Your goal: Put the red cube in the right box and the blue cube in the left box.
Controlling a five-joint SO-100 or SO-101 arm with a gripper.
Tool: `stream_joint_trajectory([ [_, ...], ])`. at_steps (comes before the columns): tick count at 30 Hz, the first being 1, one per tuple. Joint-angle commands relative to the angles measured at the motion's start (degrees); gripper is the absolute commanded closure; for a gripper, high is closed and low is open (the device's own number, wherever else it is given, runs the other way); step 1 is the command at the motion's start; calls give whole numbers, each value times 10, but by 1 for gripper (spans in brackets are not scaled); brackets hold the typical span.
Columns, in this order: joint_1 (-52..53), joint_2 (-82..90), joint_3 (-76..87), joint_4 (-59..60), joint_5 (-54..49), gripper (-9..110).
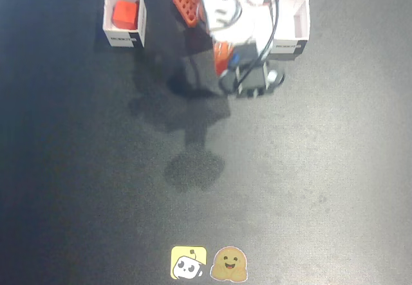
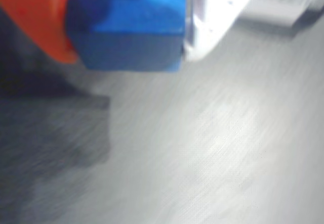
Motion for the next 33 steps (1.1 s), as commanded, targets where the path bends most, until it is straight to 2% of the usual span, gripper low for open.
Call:
stream_joint_trajectory([
  [1, -44, 31, -21, 26, 7, 91],
  [13, -203, -4, -56, 78, 11, 90],
  [18, -289, -6, -69, 96, 45, 90],
  [25, -396, -40, -69, 57, 89, 90],
  [33, -461, -104, -65, -8, 95, 90],
])
